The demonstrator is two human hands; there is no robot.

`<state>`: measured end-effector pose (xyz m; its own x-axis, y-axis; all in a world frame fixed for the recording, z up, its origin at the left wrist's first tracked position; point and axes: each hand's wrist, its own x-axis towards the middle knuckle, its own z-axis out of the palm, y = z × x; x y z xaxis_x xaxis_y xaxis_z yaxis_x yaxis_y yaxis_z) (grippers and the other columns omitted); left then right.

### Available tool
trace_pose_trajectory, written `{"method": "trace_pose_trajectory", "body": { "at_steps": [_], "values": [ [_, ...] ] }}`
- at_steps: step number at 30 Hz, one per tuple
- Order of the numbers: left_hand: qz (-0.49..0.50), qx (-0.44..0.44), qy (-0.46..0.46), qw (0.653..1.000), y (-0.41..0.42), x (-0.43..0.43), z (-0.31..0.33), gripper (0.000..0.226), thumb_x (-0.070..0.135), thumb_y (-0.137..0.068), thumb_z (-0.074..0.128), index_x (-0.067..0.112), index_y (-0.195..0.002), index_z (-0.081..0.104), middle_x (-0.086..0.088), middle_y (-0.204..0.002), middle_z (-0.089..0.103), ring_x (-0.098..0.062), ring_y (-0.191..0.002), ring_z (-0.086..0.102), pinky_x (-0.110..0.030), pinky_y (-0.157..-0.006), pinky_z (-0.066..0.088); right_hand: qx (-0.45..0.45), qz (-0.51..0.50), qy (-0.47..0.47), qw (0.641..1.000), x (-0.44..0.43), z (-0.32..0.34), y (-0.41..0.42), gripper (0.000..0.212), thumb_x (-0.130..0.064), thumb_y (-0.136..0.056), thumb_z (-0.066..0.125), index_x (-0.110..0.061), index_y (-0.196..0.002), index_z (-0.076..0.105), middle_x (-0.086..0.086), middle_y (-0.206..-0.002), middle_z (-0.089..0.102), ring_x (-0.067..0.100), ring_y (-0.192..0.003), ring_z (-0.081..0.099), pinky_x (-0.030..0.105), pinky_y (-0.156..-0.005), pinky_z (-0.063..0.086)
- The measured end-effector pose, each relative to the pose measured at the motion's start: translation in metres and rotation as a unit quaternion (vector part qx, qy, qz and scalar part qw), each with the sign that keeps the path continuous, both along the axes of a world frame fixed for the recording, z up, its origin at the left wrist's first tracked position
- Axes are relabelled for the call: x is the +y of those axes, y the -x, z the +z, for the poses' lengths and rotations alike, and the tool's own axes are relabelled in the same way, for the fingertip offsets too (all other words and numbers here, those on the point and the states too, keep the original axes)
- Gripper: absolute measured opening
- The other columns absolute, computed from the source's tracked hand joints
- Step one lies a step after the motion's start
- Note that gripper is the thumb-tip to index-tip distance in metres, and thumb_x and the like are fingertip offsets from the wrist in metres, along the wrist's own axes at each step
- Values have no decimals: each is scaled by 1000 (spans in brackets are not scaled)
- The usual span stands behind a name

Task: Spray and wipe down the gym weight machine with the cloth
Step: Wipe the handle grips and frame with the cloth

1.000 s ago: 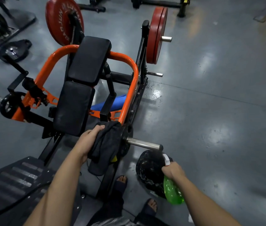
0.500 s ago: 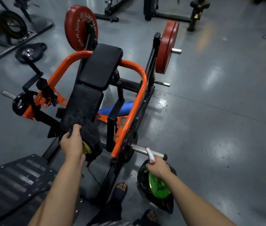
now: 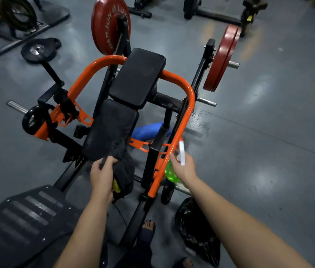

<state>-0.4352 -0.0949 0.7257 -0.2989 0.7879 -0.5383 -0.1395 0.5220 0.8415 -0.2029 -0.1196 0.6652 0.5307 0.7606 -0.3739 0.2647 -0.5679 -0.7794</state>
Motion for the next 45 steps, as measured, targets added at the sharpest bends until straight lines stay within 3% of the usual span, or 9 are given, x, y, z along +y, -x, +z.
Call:
{"method": "trace_pose_trajectory", "body": {
  "at_steps": [6, 18, 24, 27, 30, 32, 36, 40, 45],
  "values": [
    [-121, 36, -19, 992, 4, 46, -14, 27, 16, -86, 78, 17, -111, 69, -4, -108, 73, -18, -100, 69, -31, -80, 54, 6, 3, -66, 998, 103, 14, 15, 38, -35, -98, 68, -10, -126, 68, 6, -115, 72, 22, -111, 64, 33, -97, 47],
    [-133, 68, 30, 988, 15, 79, -48, 27, 8, -88, 77, 13, -113, 68, -4, -106, 73, -20, -101, 69, -41, -92, 57, 17, -22, -45, 999, 163, -48, 6, 39, -41, -86, 80, -15, -97, 54, -6, -84, 56, 21, -84, 56, 32, -73, 40],
    [-139, 44, 49, 988, 2, 84, -49, 17, 12, -87, 76, 14, -103, 71, -4, -100, 76, -20, -98, 71, -36, -83, 57, 8, -22, -5, 1000, 148, -81, -3, 120, -79, -47, 86, -16, -142, 48, 6, -136, 60, 28, -127, 56, 48, -108, 47],
    [-162, 41, 65, 984, -10, 85, -49, 11, 24, -85, 73, 16, -92, 71, -6, -98, 73, -24, -98, 69, -45, -86, 55, -27, -30, 62, 997, 119, -76, 4, 92, -50, -75, 85, -8, -146, 47, 18, -142, 55, 39, -134, 49, 49, -113, 39],
    [-217, 65, 99, 969, -27, 78, -52, 20, 40, -73, 69, 20, -77, 70, -7, -93, 72, -27, -98, 67, -49, -89, 52, 45, -33, 85, 995, 79, -67, 16, 51, -58, -88, 68, -16, -117, 69, 9, -114, 70, 28, -108, 65, 44, -102, 49],
    [-271, 85, 106, 953, -43, 67, -56, 27, 43, -70, 69, 17, -80, 67, -6, -90, 71, -26, -96, 67, -42, -81, 50, 184, -36, 91, 978, 55, -54, 24, 59, -73, -87, 59, -17, -96, 74, 1, -94, 75, 18, -88, 71, 39, -93, 56],
    [-372, 97, 147, 911, -81, 31, -81, 50, 59, -64, 64, 19, -93, 64, 0, -94, 71, -18, -95, 67, -37, -80, 50, 361, -15, 125, 924, 8, -53, 27, 73, -78, -77, 69, -22, -122, 69, 0, -114, 76, 16, -104, 74, 41, -100, 56],
    [-336, 15, 205, 919, -92, 4, -137, 45, 43, -67, 67, 7, -93, 70, -19, -97, 74, -41, -99, 68, -47, -90, 55, 231, -35, 134, 963, -25, -82, 6, 54, -59, -98, 56, -16, -129, 67, 1, -124, 71, 18, -118, 65, 37, -109, 47],
    [-363, 151, 81, 916, -115, -12, -152, 29, 28, -82, 72, 27, -107, 59, 0, -105, 67, -18, -98, 64, -35, -84, 51, 111, -54, 116, 986, -52, -101, -36, 51, -45, -109, 37, -7, -124, 67, 14, -122, 70, 28, -120, 61, 28, -92, 42]
  ]
}}
